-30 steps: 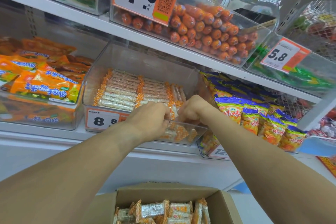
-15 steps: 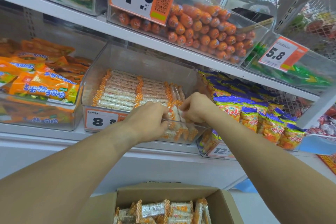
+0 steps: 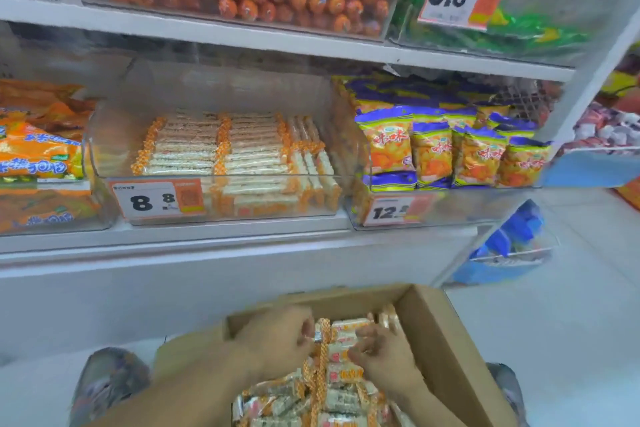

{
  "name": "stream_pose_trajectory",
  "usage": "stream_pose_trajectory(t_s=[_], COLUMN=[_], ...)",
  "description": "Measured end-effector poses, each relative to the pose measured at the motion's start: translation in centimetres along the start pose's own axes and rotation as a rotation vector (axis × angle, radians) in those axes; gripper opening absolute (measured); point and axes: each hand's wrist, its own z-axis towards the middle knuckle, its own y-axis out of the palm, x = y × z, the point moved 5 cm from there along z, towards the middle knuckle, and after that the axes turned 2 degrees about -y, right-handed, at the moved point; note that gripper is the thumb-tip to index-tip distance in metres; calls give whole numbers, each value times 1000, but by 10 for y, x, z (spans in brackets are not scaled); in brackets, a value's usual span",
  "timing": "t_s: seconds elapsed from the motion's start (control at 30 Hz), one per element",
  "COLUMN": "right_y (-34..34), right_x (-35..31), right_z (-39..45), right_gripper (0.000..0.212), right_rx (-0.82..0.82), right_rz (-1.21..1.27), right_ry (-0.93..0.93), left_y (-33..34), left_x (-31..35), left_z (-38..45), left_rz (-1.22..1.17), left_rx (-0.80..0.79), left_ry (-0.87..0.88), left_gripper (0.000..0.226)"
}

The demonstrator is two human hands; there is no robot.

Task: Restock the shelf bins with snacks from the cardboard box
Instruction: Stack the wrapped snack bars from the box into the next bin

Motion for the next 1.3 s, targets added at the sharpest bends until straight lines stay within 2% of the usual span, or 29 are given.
stream_pose_trajectory(t_s=[0.07, 0.17, 0.3, 0.4, 0.57, 0.63, 0.73, 0.93, 1.07, 1.2, 1.3], right_y=[8, 17, 40, 49, 63, 65, 67, 70, 71, 72, 63], right_x=[37, 77, 111, 117, 134, 138, 136, 132, 129, 129, 118], right_z=[-4, -6, -13, -17, -25, -25, -25, -25, -24, -22, -19], right_gripper=[28, 40, 63, 87, 103, 101, 84, 91, 58, 34, 34], right_rx=[-108, -294, -508, -561, -540, -503, -508, -539, -539, -515, -514], right_rz=[-133, -369, -451, -585, -587, -578, -601, -540, -517, -353, -195], right_ry=[73, 174, 286, 271, 315, 305, 277, 273, 260, 291, 318], left_y=[55, 123, 185, 216, 232, 236, 235, 215, 209, 197, 185], left_x=[-22, -47, -64, -73, -89, -92, -93, -82, -88, -90, -88], left_z=[-1, -1, -7, -13, -19, -21, -22, -18, -18, -18, -14], left_rz=[4, -41, -159, -142, -76, -30, 52, 187, 30, -139, -280], left_rx=[-76, -167, -258, -315, -327, -316, -260, -196, -179, -115, -53], left_ry=[-87, -195, -334, -396, -431, -436, -430, -330, -372, -469, -486], left_gripper=[4, 12, 18, 14, 33, 26, 10, 12, 41, 34, 31])
